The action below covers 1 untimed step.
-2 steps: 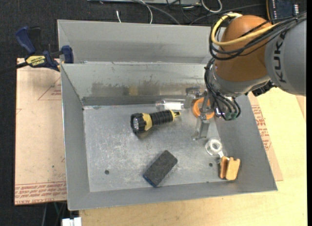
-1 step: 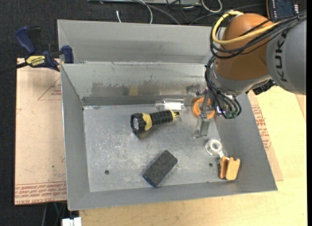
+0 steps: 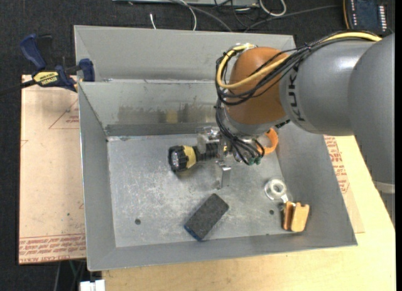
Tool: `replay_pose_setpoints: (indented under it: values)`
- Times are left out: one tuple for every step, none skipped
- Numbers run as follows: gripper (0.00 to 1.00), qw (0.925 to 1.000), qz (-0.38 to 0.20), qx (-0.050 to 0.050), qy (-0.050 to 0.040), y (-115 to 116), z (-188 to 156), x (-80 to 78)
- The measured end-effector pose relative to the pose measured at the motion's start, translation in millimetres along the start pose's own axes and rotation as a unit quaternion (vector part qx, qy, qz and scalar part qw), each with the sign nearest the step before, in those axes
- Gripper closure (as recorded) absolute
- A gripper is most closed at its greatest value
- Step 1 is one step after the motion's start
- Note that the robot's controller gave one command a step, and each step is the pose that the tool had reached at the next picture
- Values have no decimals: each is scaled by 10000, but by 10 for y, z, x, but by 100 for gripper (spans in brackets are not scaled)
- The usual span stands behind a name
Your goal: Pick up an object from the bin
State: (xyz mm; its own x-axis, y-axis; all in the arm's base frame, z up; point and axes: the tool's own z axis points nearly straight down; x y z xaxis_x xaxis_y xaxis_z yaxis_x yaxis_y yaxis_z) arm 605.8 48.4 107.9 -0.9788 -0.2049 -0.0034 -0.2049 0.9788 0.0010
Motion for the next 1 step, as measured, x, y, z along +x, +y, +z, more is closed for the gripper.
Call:
replay_pose_setpoints:
  values:
    - [0, 9994, 350, 5, -29, 168, -509, -127]
